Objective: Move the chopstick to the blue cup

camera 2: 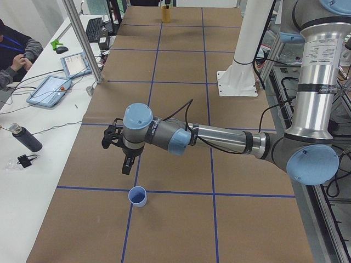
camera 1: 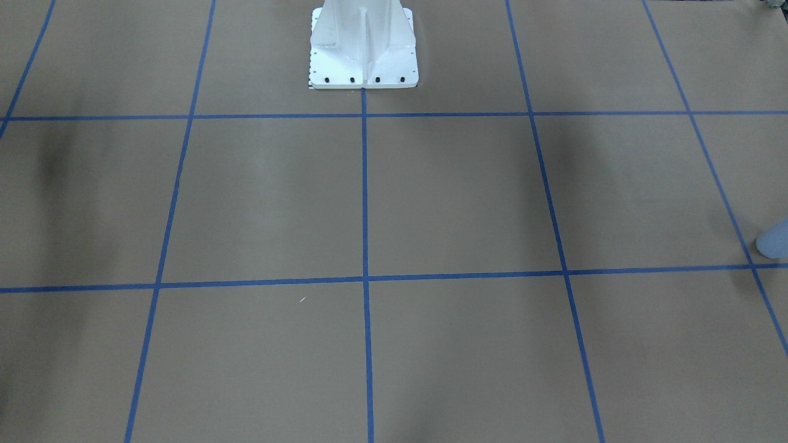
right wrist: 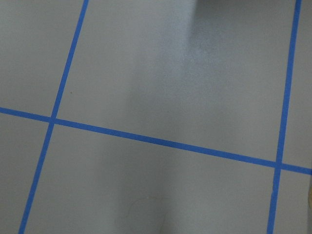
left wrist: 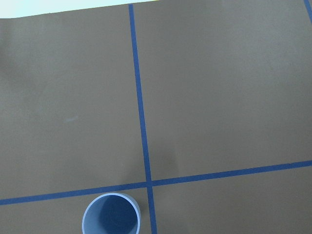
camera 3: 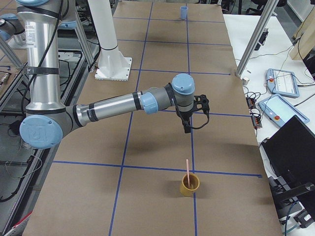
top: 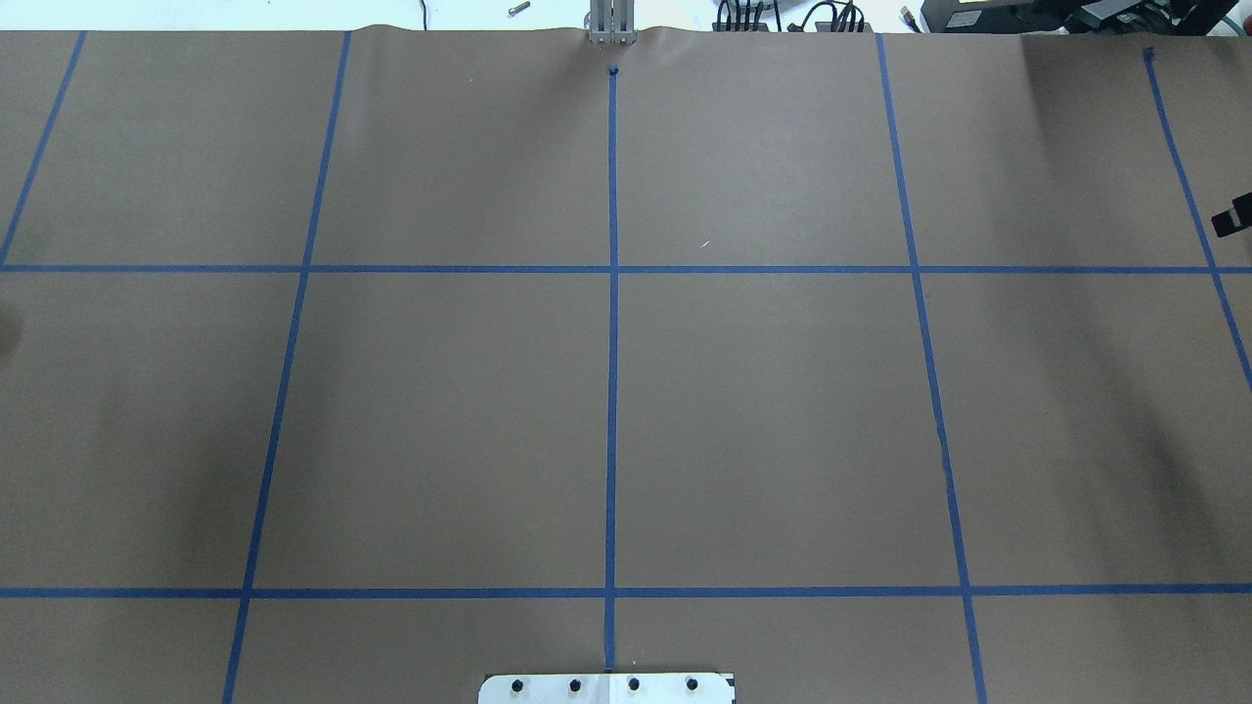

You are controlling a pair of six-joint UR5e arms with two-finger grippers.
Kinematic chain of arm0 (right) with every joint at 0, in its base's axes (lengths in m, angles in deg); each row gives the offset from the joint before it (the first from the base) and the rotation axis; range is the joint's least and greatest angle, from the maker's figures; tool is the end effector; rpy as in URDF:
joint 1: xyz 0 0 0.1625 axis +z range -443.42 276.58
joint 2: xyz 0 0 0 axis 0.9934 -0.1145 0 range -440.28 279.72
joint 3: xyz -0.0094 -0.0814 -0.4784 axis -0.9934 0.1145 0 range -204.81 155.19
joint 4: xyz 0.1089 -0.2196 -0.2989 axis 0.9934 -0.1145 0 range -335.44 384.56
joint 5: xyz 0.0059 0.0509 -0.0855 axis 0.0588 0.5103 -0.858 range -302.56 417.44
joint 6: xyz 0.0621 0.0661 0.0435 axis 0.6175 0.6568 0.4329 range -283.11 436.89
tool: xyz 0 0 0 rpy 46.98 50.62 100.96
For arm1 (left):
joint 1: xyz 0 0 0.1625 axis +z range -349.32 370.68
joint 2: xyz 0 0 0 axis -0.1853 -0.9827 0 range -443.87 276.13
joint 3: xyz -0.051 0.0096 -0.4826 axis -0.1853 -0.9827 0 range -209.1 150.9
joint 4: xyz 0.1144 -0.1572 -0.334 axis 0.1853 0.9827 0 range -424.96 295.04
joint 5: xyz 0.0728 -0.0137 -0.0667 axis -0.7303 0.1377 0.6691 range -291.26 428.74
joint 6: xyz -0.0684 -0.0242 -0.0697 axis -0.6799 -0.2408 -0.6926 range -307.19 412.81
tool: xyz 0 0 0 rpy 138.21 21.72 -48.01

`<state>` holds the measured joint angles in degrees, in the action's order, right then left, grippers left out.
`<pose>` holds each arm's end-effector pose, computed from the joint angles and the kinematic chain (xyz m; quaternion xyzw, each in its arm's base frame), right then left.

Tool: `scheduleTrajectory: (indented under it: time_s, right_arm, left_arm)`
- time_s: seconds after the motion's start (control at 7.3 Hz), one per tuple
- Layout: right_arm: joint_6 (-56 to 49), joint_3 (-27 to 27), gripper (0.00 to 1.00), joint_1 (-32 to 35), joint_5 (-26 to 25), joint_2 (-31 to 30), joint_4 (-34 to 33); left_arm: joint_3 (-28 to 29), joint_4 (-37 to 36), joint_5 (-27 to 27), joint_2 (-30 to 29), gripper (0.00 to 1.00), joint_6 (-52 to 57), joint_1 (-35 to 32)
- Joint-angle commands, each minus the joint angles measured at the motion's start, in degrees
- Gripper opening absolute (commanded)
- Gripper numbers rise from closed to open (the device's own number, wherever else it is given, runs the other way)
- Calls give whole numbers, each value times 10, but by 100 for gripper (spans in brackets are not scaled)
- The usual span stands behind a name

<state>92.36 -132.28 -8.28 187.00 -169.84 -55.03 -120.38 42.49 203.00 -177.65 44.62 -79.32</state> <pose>-0.0544 -0.4755 0.5572 0.1364 -0.3769 -0.0779 0.9128 -0.0631 -0.5131 0.6432 0.1541 0.3814 0.0085 0.9114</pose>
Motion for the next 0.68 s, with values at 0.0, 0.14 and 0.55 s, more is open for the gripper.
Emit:
scheduleTrajectory:
  time_s: [0.0,0.14,0.55]
  right_arm:
    - [53,-2,100,-70,-48,20,24]
    - [57,0,100,-83,-48,24,24]
    - [57,2,100,-92,-48,22,24]
  left_arm:
    - [103,70,0,-28,99,-1,2]
    - [108,72,0,-28,99,-3,11]
    - [138,99,-14,-21,99,-2,111]
